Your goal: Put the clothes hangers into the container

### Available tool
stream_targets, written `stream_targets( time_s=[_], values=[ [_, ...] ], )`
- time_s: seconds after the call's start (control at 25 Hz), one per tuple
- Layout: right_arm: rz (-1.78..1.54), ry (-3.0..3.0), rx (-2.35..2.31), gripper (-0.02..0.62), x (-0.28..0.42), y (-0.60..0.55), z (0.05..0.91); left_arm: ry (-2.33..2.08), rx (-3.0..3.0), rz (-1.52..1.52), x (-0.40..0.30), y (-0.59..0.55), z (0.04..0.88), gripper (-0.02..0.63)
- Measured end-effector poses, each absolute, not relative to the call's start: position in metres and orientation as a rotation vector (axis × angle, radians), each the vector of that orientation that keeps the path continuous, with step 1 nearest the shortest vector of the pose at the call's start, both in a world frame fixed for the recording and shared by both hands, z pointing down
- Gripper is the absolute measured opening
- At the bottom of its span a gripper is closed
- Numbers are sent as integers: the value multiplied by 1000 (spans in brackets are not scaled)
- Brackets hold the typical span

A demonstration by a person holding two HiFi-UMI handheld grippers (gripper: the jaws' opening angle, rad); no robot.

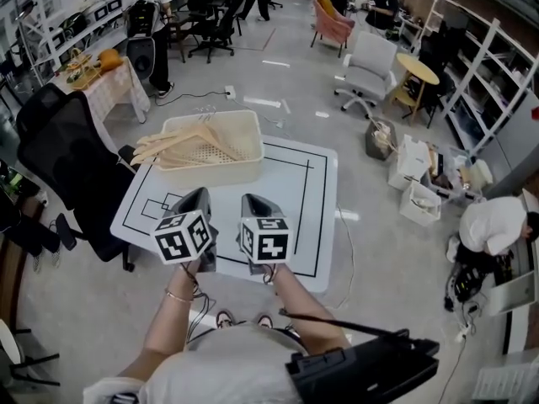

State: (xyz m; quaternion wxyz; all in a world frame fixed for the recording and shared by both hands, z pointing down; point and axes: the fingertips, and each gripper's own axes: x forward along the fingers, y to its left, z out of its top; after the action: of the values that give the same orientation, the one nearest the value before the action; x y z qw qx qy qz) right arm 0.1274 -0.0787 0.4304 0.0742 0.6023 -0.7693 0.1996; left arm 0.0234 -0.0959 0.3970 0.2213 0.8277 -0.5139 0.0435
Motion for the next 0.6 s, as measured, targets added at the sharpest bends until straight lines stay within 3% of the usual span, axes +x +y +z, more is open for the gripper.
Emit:
stream_targets(
  time_s=[0.6],
  values=[
    [592,-2300,1779,15,126,-80,434,-1439,2276,142,17,-93,402,9]
  ],
)
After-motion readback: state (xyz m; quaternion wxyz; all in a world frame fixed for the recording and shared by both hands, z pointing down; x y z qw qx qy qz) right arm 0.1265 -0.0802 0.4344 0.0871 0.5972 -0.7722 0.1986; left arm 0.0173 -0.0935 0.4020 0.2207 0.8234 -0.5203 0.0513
